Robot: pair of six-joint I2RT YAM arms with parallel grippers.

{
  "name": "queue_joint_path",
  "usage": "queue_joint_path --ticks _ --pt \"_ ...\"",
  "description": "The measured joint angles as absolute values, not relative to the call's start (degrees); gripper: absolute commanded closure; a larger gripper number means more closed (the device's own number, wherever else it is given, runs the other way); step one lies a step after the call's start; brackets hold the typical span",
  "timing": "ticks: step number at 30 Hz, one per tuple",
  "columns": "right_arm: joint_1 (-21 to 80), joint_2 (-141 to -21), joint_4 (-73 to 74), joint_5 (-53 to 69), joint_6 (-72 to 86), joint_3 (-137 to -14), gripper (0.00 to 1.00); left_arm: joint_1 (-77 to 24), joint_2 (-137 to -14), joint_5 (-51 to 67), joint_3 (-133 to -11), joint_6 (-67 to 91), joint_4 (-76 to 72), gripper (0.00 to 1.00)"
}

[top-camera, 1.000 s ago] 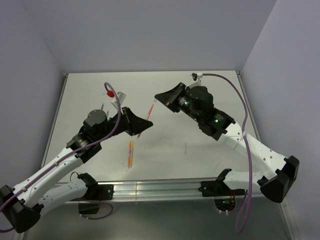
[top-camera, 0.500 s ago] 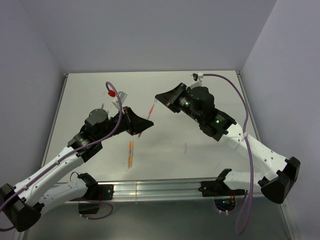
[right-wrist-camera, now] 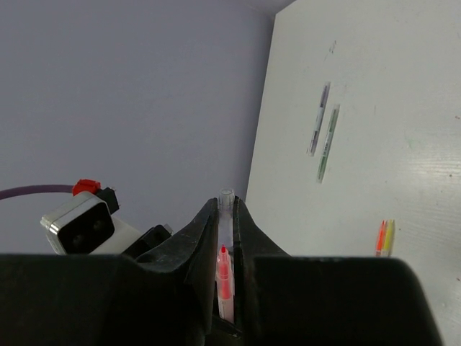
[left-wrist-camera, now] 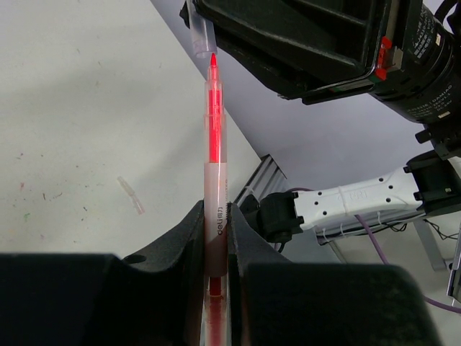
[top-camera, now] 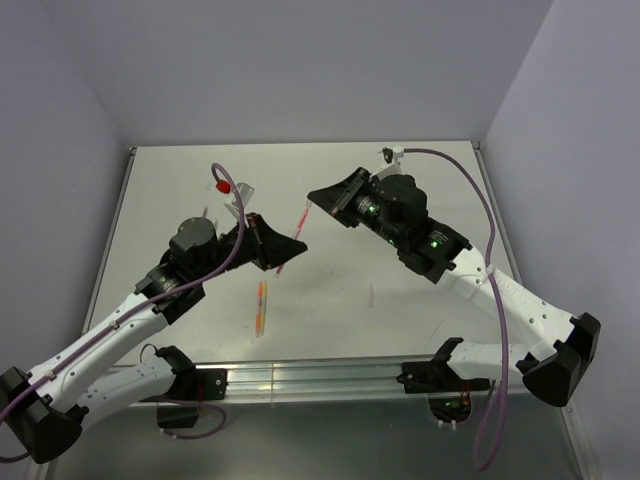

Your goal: Insert the pens into the pen caps

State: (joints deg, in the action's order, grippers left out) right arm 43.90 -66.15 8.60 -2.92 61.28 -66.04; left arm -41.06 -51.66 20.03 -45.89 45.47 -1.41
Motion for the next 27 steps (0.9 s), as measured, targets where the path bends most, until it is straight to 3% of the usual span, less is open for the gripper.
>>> queue_joint_path --ticks 27 --pt "46.24 -66.11 8.6 -4.51 60.36 -66.02 1.0 -41.06 -51.96 18.41 -46.02 45.06 -1.48 1.0"
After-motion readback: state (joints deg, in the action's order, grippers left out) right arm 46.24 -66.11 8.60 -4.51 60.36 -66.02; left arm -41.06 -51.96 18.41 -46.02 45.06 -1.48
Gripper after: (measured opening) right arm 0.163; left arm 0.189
